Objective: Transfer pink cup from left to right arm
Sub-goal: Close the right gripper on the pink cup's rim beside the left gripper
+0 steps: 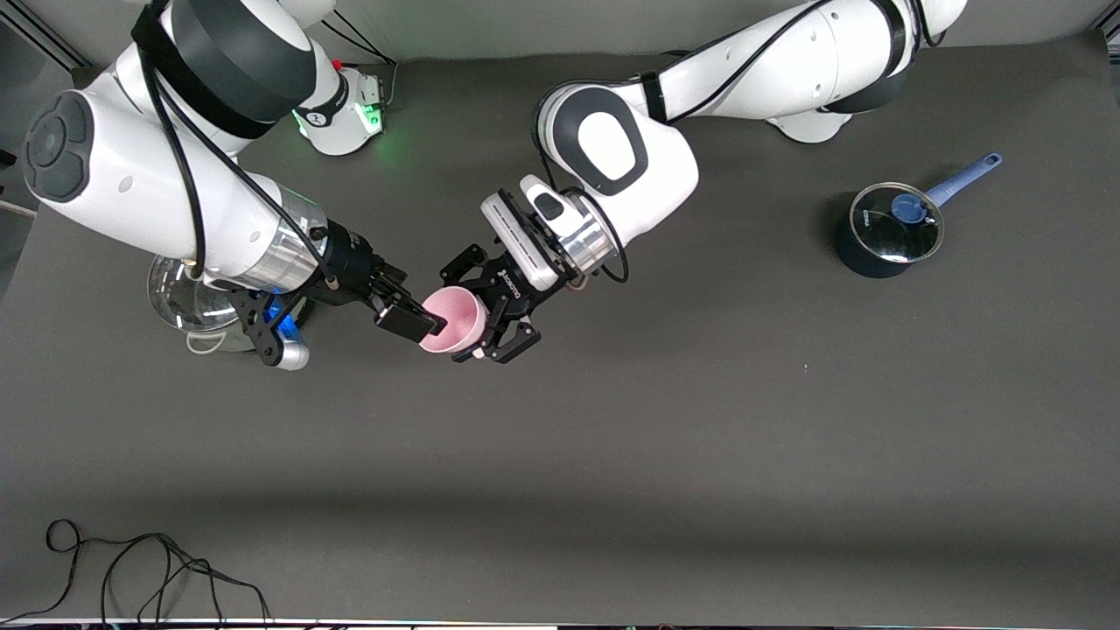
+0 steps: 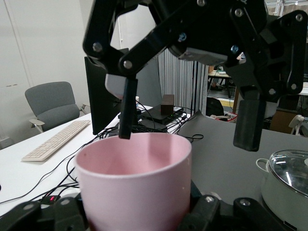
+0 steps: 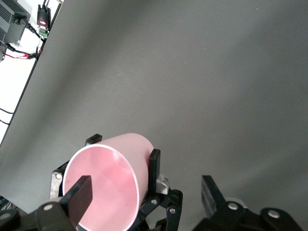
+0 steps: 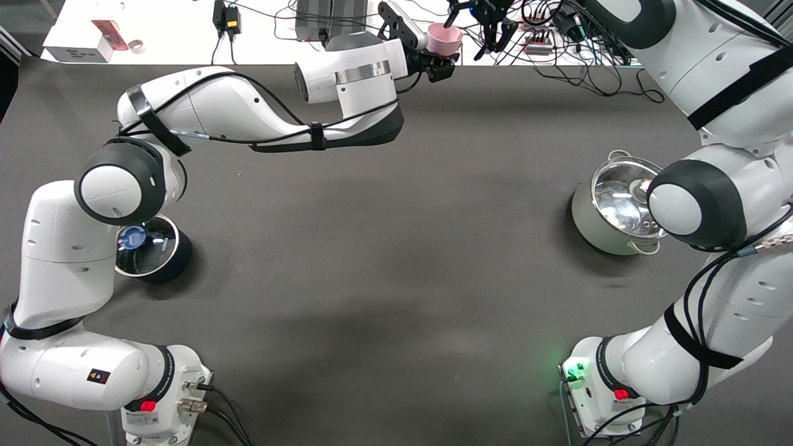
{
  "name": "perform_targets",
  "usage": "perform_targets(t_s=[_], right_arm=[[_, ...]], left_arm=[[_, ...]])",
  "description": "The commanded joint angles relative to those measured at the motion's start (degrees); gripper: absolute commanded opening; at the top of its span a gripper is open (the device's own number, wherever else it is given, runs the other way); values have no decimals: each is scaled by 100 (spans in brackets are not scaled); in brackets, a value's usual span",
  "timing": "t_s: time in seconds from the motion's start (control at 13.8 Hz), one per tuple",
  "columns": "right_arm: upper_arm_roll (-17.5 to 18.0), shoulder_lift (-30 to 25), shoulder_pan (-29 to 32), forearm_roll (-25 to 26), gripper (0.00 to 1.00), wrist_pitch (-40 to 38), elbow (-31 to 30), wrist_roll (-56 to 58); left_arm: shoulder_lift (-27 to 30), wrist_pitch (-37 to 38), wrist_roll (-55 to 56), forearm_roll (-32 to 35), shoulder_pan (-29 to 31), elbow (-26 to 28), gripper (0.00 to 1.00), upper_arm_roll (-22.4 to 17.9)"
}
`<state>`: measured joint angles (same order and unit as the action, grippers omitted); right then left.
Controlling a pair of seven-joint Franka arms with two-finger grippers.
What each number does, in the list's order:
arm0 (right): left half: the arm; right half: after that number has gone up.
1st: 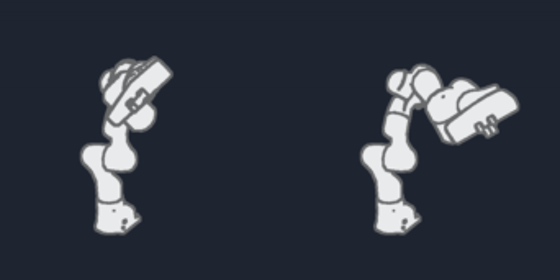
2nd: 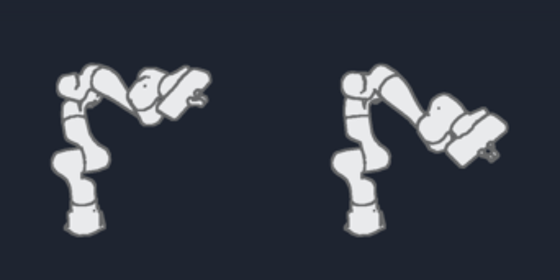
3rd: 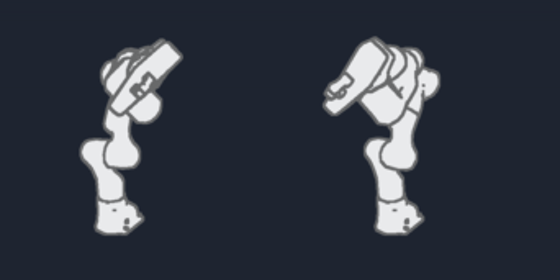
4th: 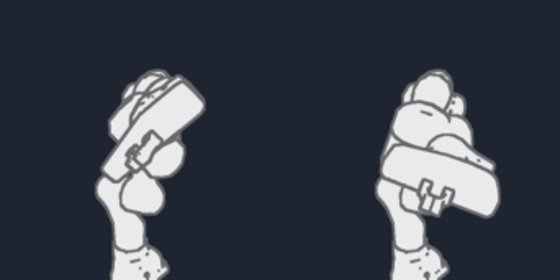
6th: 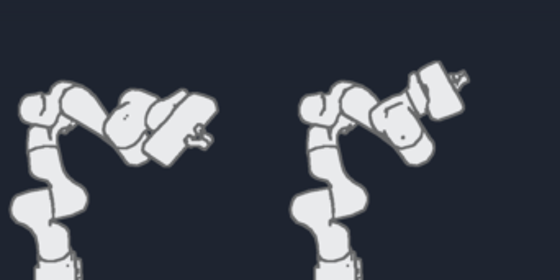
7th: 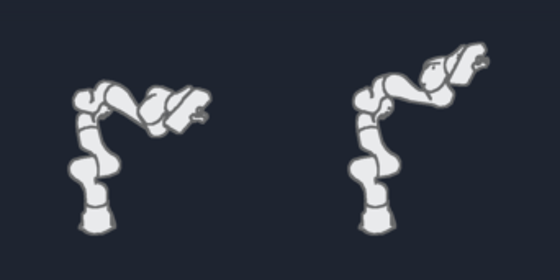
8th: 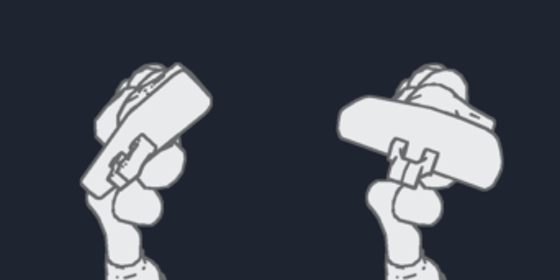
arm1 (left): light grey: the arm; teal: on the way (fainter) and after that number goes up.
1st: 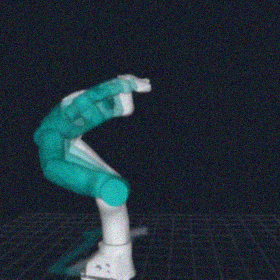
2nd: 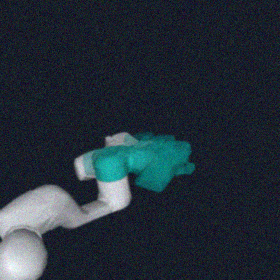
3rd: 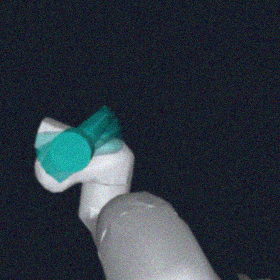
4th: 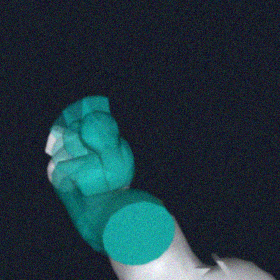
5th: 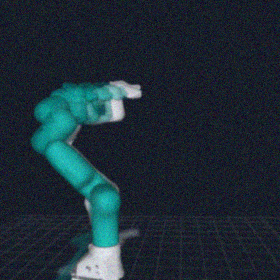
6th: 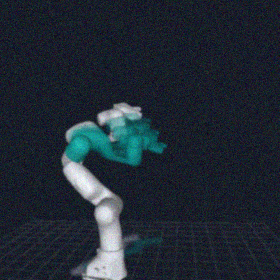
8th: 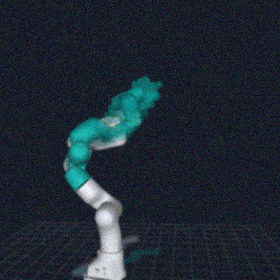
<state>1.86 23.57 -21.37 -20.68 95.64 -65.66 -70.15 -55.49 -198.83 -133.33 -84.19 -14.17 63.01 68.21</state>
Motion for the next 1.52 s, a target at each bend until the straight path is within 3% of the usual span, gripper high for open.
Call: perform_targets(t_s=[0.0,0.36,0.72,1.08,1.23,1.45], right_arm=[[-1,87,-34,-129,99,8,88,-95],[16,95,-43,-129,96,8,79,-69],[34,95,-52,-67,42,8,97,-78],[34,86,-52,-59,7,8,115,-69],[34,86,-52,-50,0,8,123,-69],[34,86,-60,29,0,8,132,-69]], left_arm=[[73,-103,79,-36,-139,-149,0,-97],[73,-103,79,-36,-139,-158,0,-97],[73,-94,79,-36,-139,-158,0,-106],[73,-103,79,-36,-148,-149,0,-106],[73,-103,79,-36,-139,-149,0,-97],[64,-94,79,-36,-139,-149,0,-97]])
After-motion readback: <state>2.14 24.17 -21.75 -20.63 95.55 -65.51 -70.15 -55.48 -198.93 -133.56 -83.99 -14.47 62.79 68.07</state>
